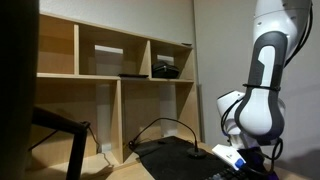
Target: Press on the keyboard
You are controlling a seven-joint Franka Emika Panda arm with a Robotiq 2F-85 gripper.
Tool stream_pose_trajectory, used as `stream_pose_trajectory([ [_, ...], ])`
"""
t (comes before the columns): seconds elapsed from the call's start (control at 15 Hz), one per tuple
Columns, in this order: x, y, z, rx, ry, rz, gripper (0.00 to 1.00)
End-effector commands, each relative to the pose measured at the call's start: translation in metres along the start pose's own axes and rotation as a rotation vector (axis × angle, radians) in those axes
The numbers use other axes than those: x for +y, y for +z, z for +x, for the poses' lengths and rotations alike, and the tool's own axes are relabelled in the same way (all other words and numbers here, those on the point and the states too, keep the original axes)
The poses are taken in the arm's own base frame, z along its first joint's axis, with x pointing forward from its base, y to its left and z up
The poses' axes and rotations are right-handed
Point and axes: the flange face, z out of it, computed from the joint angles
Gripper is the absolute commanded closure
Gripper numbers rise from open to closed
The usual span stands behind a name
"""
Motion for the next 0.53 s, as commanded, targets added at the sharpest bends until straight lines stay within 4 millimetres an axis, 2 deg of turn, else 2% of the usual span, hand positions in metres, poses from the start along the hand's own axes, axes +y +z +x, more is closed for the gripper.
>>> stream_pose_trajectory([
  [0.0, 0.005, 0.046, -0.003, 0.057, 0.021, -0.059, 0.00],
  [0.33, 0.008, 0.035, -0.008, 0.047, 0.058, -0.047, 0.00],
  [0.47, 0.013, 0.009, 0.000, -0.004, 0.029, -0.050, 0.00],
])
